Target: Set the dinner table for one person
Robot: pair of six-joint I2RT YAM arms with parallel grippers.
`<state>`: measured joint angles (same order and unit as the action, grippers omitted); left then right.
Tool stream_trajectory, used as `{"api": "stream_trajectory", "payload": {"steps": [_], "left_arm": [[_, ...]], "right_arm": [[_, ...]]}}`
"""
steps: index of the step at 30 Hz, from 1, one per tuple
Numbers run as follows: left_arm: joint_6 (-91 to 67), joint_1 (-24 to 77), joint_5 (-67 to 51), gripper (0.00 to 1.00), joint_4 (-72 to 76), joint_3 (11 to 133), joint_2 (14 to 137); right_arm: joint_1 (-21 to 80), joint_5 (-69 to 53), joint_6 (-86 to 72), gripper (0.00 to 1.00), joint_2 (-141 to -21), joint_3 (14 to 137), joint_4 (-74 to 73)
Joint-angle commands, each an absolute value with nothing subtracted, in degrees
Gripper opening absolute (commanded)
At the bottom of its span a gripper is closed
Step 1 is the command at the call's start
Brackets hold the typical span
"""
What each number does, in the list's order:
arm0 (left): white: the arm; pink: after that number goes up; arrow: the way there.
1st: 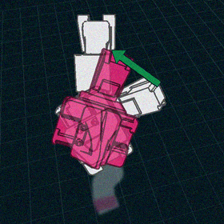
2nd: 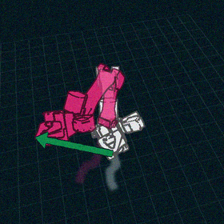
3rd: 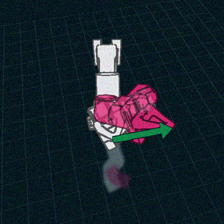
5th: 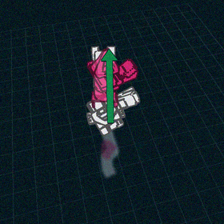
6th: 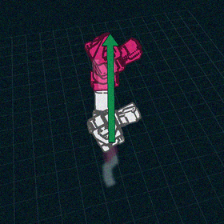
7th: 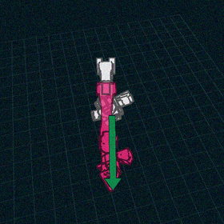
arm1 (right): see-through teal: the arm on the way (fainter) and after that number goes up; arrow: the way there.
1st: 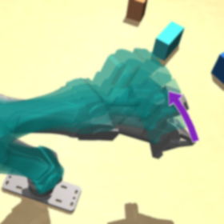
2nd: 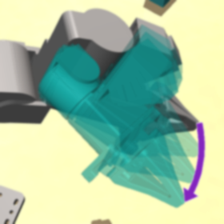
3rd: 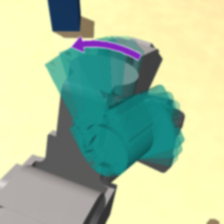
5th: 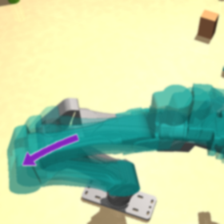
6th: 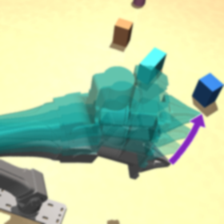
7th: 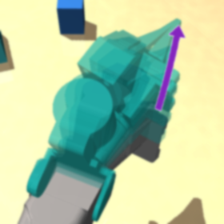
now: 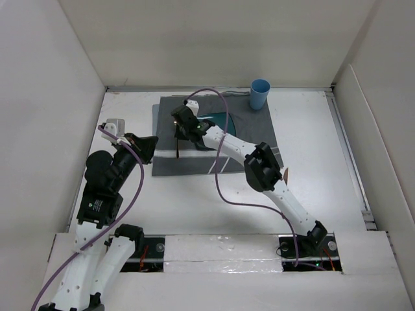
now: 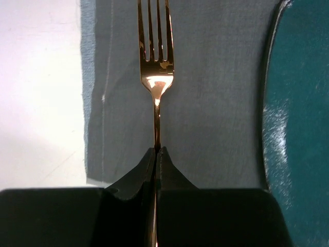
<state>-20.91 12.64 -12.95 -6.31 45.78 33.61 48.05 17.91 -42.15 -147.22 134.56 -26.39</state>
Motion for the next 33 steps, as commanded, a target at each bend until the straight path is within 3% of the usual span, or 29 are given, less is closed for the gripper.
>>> {"api": "stream_trajectory", "payload": {"steps": [1, 26, 32, 33], "left_arm": [[-21.09, 12.39, -13.89, 0.0, -4.22, 48.08, 33.23], [-20.74, 12.39, -13.8, 0.0, -4.66, 48.6, 34.37], [-20.74, 12.39, -13.97, 0.0, -4.57, 48.52, 34.28], [-20.74, 12.39, -13.89, 0.01, -4.57, 48.43, 34.36]], "right_arm": [[46.5, 14.86, -42.98, 0.0, -148.97, 139.3, -26.54], [43.33, 9.84, -41.4, 0.0, -156.01, 147.66, -24.7], [43.33, 10.28, -39.56, 0.22, -153.29, 145.47, -23.56], [43.33, 10.46, -38.94, 0.3, -151.54, 143.98, -22.77]]}}
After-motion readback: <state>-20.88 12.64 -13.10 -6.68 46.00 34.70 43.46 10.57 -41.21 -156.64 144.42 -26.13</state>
